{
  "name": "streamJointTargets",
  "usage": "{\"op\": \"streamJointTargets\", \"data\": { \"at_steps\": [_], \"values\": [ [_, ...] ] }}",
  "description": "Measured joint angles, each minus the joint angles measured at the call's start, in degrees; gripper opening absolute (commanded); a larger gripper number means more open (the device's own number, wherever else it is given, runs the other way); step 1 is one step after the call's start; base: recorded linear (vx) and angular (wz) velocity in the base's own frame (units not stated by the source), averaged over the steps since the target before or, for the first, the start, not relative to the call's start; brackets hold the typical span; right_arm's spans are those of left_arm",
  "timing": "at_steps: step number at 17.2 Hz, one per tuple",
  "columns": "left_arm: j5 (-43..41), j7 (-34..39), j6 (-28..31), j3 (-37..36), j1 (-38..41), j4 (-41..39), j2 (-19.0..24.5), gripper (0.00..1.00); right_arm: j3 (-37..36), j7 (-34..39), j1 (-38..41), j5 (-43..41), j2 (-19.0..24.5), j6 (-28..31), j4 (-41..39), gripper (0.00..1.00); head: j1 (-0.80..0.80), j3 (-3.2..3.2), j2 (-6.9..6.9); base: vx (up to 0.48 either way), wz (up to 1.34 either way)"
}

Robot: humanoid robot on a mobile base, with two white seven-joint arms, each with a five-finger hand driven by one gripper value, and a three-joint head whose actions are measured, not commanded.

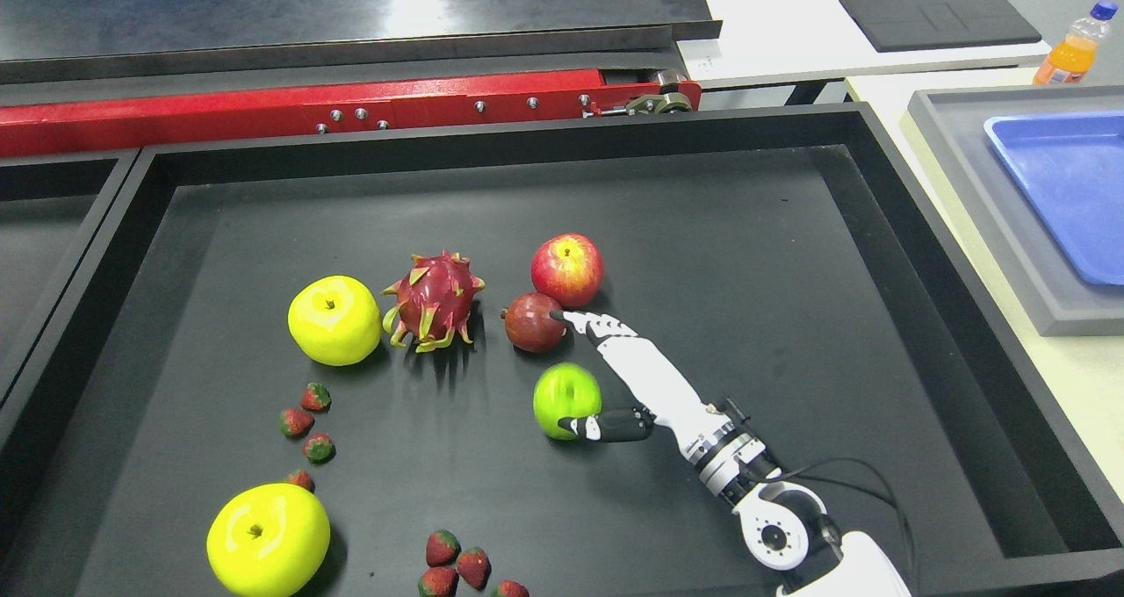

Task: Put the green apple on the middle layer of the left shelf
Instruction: 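Open the right hand, release the apple and withdraw the hand upward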

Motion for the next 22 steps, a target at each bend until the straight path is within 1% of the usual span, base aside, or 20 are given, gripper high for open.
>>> {"op": "streamJointTargets", "data": {
  "at_steps": [4, 9, 13, 16, 22],
  "values": [
    [0.0, 0.0, 0.0, 0.0, 0.0, 0.0, 0.0, 1.0, -1.7, 0.3, 1.4, -7.4, 1.4, 0.3, 0.2, 1.0, 0.0, 0.0, -0.01, 0.0, 0.0],
    [0.0, 0.0, 0.0, 0.0, 0.0, 0.0, 0.0, 1.0, -7.2, 0.0, 2.6, -22.8, 2.6, 2.6, 0.0, 1.0, 0.0, 0.0, -0.01, 0.0, 0.0],
    [0.0, 0.0, 0.0, 0.0, 0.0, 0.0, 0.0, 1.0, -10.8, 2.0, 4.5, -31.8, 3.3, 3.7, -1.0, 1.0, 0.0, 0.0, -0.01, 0.0, 0.0],
    [0.0, 0.0, 0.0, 0.0, 0.0, 0.0, 0.0, 1.0, -13.0, 2.7, 5.8, -35.8, 3.7, 3.8, -1.7, 1.0, 0.0, 0.0, -0.01, 0.0, 0.0],
    [0.0, 0.0, 0.0, 0.0, 0.0, 0.0, 0.0, 1.0, -15.1, 3.1, 7.2, -38.3, 4.1, 4.0, -2.6, 1.0, 0.0, 0.0, -0.01, 0.0, 0.0]
  ]
}}
